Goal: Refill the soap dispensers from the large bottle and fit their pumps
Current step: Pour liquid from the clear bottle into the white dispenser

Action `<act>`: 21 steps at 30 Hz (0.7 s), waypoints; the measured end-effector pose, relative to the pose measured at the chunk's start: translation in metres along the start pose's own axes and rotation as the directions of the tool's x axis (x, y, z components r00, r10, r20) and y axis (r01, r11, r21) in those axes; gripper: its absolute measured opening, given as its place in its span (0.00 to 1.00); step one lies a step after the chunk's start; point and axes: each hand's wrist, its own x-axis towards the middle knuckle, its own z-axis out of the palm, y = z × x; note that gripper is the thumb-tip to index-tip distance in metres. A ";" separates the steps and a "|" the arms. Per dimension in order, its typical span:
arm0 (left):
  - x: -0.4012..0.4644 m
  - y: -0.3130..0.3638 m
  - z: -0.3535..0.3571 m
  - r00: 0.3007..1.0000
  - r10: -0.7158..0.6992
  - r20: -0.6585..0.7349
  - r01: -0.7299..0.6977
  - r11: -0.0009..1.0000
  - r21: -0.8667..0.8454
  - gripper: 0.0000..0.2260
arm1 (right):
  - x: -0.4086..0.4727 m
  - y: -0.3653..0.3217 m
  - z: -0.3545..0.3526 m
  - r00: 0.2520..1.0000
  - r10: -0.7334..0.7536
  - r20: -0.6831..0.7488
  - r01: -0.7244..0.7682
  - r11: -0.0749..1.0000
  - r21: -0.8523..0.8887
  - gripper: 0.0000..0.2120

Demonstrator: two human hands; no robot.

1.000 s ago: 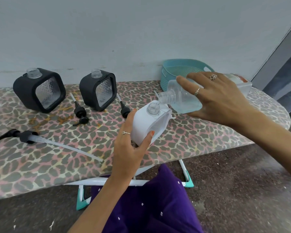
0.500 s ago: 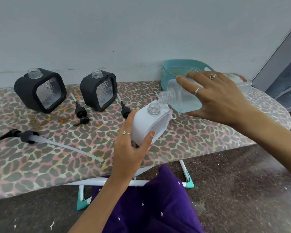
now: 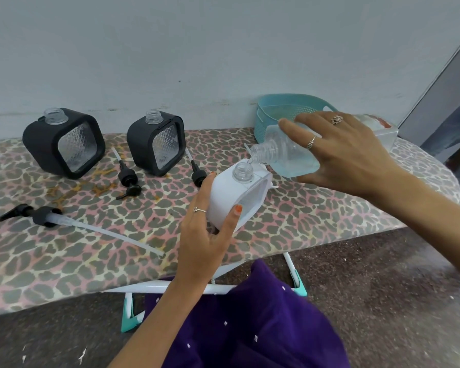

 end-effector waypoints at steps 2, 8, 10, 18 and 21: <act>0.000 -0.001 0.000 1.000 -0.006 0.006 0.006 1.000 -0.006 0.28 | 0.000 0.000 0.000 1.000 -0.001 -0.003 0.001 1.000 0.000 0.40; 0.000 0.000 0.000 1.000 -0.004 0.006 0.004 1.000 -0.009 0.29 | 0.000 -0.001 -0.001 1.000 -0.009 -0.012 0.009 1.000 0.006 0.38; 0.000 -0.001 0.000 1.000 -0.020 0.013 0.020 0.999 -0.025 0.29 | 0.000 -0.001 -0.001 1.000 -0.007 -0.005 0.007 1.000 0.003 0.39; 0.000 -0.001 0.000 1.000 -0.017 0.013 0.017 1.000 -0.023 0.29 | 0.001 0.000 -0.001 1.000 -0.005 0.008 0.005 1.000 0.001 0.39; 0.000 -0.001 0.000 1.000 -0.008 0.002 0.008 1.000 -0.013 0.28 | 0.001 0.000 -0.001 1.000 -0.011 -0.001 0.011 1.000 -0.004 0.37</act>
